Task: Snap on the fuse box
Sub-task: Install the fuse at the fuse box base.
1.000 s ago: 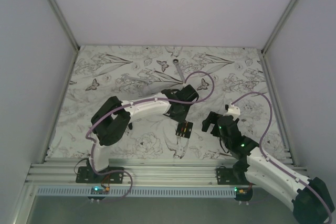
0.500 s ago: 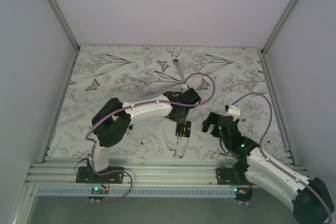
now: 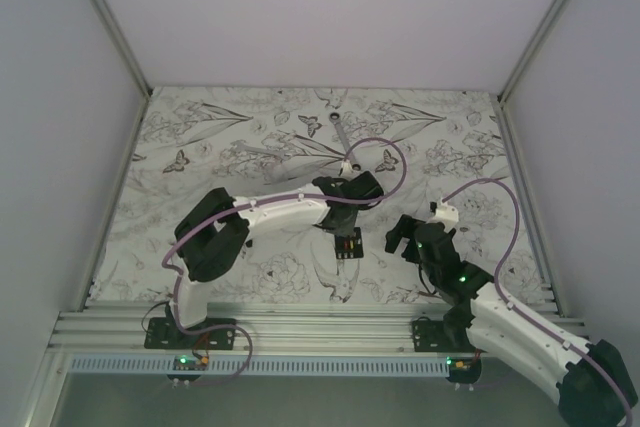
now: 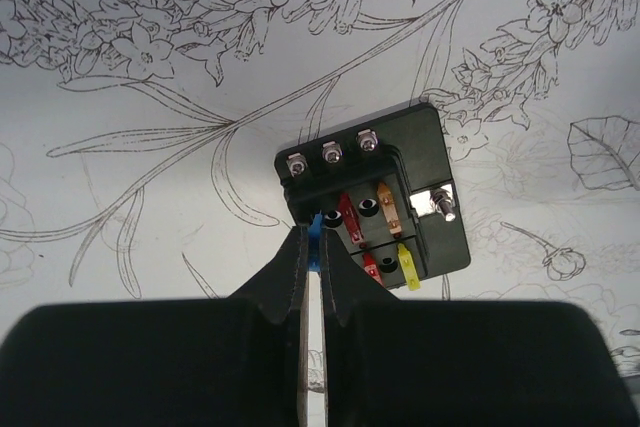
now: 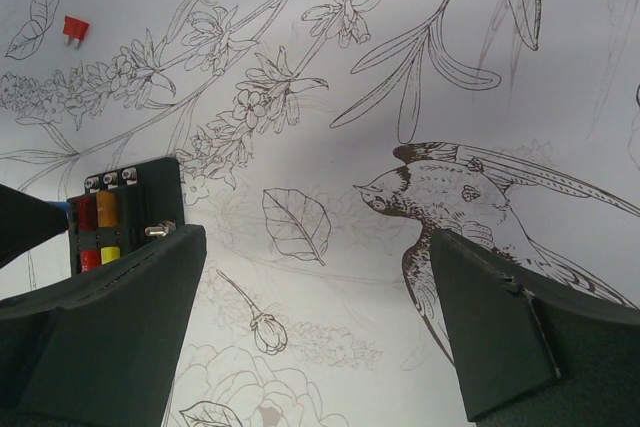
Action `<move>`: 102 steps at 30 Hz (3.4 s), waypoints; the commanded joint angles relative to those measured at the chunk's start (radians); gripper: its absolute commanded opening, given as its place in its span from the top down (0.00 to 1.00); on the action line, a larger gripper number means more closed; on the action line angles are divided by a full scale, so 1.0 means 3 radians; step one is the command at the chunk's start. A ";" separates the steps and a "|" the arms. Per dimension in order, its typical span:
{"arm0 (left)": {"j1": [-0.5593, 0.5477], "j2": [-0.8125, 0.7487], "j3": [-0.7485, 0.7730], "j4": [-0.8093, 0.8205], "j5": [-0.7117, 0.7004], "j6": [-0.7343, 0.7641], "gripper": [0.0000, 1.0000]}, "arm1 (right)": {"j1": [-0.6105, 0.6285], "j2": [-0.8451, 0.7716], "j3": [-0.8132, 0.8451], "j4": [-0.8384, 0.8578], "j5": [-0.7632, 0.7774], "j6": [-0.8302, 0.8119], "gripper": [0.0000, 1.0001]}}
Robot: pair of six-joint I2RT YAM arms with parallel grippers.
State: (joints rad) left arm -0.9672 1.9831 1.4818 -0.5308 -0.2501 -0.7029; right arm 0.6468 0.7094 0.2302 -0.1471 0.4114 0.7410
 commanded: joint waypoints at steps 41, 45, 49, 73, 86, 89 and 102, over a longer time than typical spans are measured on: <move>-0.0033 -0.0021 0.0066 -0.0349 -0.0244 -0.1097 1.00 | 0.0016 0.0156 0.0000 0.0189 -0.0086 -0.0004 0.00; -0.0033 0.0024 0.0084 -0.0358 -0.0235 -0.1111 1.00 | 0.0014 0.0151 -0.0006 0.0189 -0.0083 0.0003 0.00; -0.0033 0.0067 0.0087 -0.0369 -0.0250 -0.1126 1.00 | 0.0012 0.0147 -0.0011 0.0189 -0.0083 0.0002 0.00; -0.0033 0.0271 0.0125 -0.0528 -0.0266 -0.1458 1.00 | 0.0015 0.0151 -0.0016 0.0189 -0.0096 0.0025 0.00; -0.0006 0.0176 0.0133 -0.0828 -0.0391 -0.1145 1.00 | 0.0014 0.0145 0.0005 0.0208 -0.0193 -0.0034 0.00; 0.0025 0.0109 0.0098 -0.0835 -0.0359 -0.1044 1.00 | 0.0015 0.0160 -0.0007 0.0315 -0.0360 -0.0081 0.06; 0.0095 0.0143 0.0211 -0.0829 -0.0126 -0.0867 1.00 | 0.0037 0.0985 -0.0164 0.1634 -0.1219 0.0029 0.56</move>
State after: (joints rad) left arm -0.9463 2.0247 1.5410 -0.7044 -0.3122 -0.9909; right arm 0.6468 0.9470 0.1894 0.1577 0.1246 0.7227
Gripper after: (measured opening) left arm 0.035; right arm 0.470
